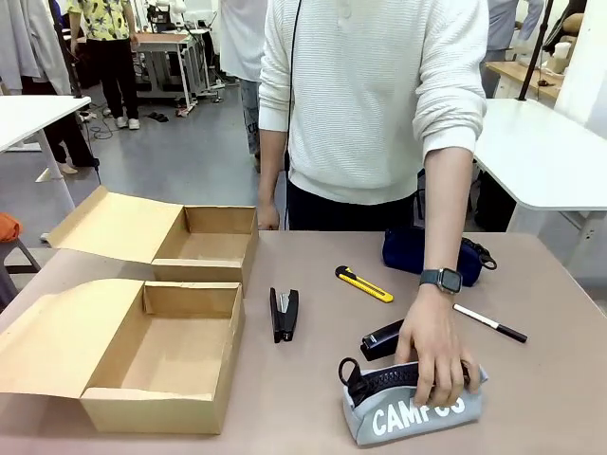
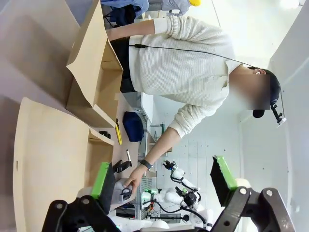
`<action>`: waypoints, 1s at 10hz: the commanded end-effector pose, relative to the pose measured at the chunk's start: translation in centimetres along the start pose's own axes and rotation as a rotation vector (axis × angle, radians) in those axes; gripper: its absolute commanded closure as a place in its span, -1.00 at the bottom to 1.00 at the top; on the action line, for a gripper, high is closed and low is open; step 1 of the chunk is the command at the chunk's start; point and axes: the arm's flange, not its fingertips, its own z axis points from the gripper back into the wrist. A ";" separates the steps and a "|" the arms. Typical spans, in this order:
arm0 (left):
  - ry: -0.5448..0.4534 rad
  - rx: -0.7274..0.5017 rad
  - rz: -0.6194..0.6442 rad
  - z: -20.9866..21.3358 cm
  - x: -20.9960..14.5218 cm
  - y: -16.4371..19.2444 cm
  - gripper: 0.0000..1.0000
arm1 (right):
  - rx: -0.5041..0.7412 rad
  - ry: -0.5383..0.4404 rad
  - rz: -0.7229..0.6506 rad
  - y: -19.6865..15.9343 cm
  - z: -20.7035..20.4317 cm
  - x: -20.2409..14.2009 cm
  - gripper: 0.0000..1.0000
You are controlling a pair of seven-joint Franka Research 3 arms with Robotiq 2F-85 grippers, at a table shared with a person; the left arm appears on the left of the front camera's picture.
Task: Place items inside the box.
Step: Pick up a Pencil pouch or Stapler and place it inside the Mailer Box closest to the robot.
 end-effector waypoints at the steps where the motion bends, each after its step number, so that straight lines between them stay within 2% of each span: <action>1: 0.005 -0.011 -0.020 0.1 0.0 0.1 -1.00 | 0.023 0.080 0.013 0.7 -3.1 1.3 -1.00; 5: 0.005 -0.011 -0.020 0.1 0.0 0.1 -1.00 | 0.018 0.065 0.012 0.6 -2.3 0.7 -1.00; 7: 0.005 -0.011 -0.020 0.1 0.0 0.1 -1.00 | 0.001 0.166 0.185 3.1 -6.3 1.0 -1.00; 9: 0.005 -0.011 -0.020 0.1 0.0 0.1 -1.00 | 0.081 0.378 0.479 6.0 -15.0 1.0 -1.00; 10: 0.005 -0.011 -0.020 0.1 0.0 0.1 -1.00 | 0.144 0.549 0.645 7.1 -19.8 -0.3 -1.00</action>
